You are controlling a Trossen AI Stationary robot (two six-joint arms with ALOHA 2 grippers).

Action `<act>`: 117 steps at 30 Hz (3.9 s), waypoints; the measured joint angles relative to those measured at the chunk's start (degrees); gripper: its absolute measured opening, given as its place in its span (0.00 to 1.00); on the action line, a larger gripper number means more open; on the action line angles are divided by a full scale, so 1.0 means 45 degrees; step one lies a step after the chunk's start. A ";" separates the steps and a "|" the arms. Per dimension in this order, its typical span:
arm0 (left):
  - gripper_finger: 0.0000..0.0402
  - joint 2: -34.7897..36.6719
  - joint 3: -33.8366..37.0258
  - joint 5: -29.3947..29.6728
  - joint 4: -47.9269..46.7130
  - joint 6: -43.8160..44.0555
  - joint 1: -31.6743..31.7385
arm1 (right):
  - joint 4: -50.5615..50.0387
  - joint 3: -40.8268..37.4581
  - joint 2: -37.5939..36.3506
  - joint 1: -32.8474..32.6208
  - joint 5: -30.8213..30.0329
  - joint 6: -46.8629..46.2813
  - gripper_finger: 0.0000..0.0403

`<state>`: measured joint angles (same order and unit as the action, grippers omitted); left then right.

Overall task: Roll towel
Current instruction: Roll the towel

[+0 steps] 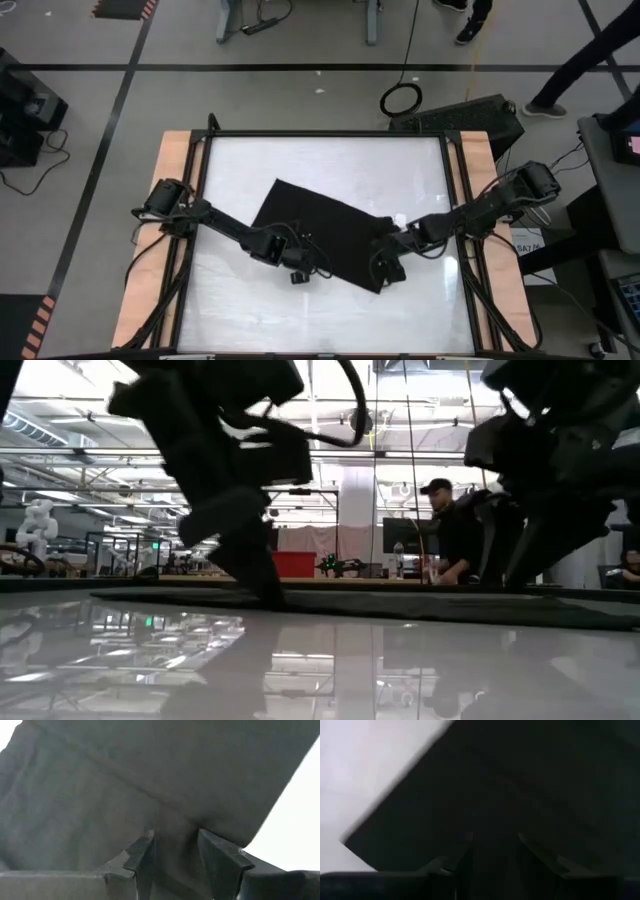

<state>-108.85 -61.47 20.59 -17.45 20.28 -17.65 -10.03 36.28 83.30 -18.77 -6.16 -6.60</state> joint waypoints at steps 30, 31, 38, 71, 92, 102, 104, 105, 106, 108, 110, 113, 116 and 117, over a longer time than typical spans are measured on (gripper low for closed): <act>0.39 0.1573 -0.0070 -0.0267 -0.3303 -0.8861 0.3373 | 0.7048 -0.2407 -0.0101 -0.1393 0.0689 -0.3341 0.34; 0.39 0.1951 -0.0140 -0.0352 -0.3137 -0.8689 0.3233 | 0.6983 -0.2389 -0.0215 -0.1330 0.0638 -0.3071 0.34; 0.39 0.3065 -0.0148 -0.1357 -0.2557 -0.7301 0.2455 | 0.6138 -0.2339 -0.0737 -0.0333 -0.1013 -0.0856 0.34; 0.39 0.0881 -0.0204 -0.1247 -0.2138 -0.7923 0.1870 | 0.8994 -0.1418 0.3432 -0.0446 0.1063 -0.2054 0.34; 0.42 0.1884 -0.1001 -0.0275 -0.2019 -0.4570 -0.3261 | 0.4940 -0.0032 0.1875 -0.2238 -0.0101 0.2762 0.49; 0.58 0.0707 -0.1013 -0.0390 -0.1202 -0.3135 -0.4045 | 0.5726 -0.0048 0.2262 -0.2166 0.0020 0.2981 0.45; 0.58 0.0431 -0.1020 -0.0688 -0.1333 -0.3123 -0.4036 | 0.5920 -0.0063 0.2422 -0.2146 0.0063 0.3004 0.44; 0.58 0.0333 -0.1011 -0.0868 -0.1331 -0.3043 -0.4036 | 0.6008 -0.0047 0.2508 -0.2135 0.0064 0.3004 0.43; 0.58 0.0258 -0.1011 -0.0929 -0.1284 -0.2992 -0.4036 | 0.5924 -0.0048 0.2541 -0.2132 0.0065 0.3004 0.42; 0.58 0.0232 -0.1011 -0.0952 -0.1309 -0.2922 -0.4036 | 0.6074 -0.0072 0.2631 -0.2114 0.0088 0.3004 0.41; 0.58 0.0232 -0.1011 -0.0952 -0.1241 -0.2899 -0.4036 | 0.6187 -0.0050 0.2729 -0.2078 0.0104 0.3010 0.41; 0.58 0.0326 -0.1011 -0.0950 -0.1240 -0.2738 -0.4089 | 0.6453 -0.0060 0.2757 -0.2064 0.0121 0.3043 0.41; 0.58 0.0371 -0.1016 -0.1315 -0.1256 -0.2402 -0.4183 | 0.6469 -0.0056 0.2789 -0.2054 0.0161 0.3067 0.41; 0.58 0.0367 -0.1016 -0.1485 -0.1352 -0.2261 -0.4236 | 0.6508 -0.0056 0.2789 -0.2033 0.0279 0.3067 0.41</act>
<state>-107.20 -66.04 13.91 -23.54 10.11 -36.71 19.25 36.03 95.85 -27.91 -4.90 7.20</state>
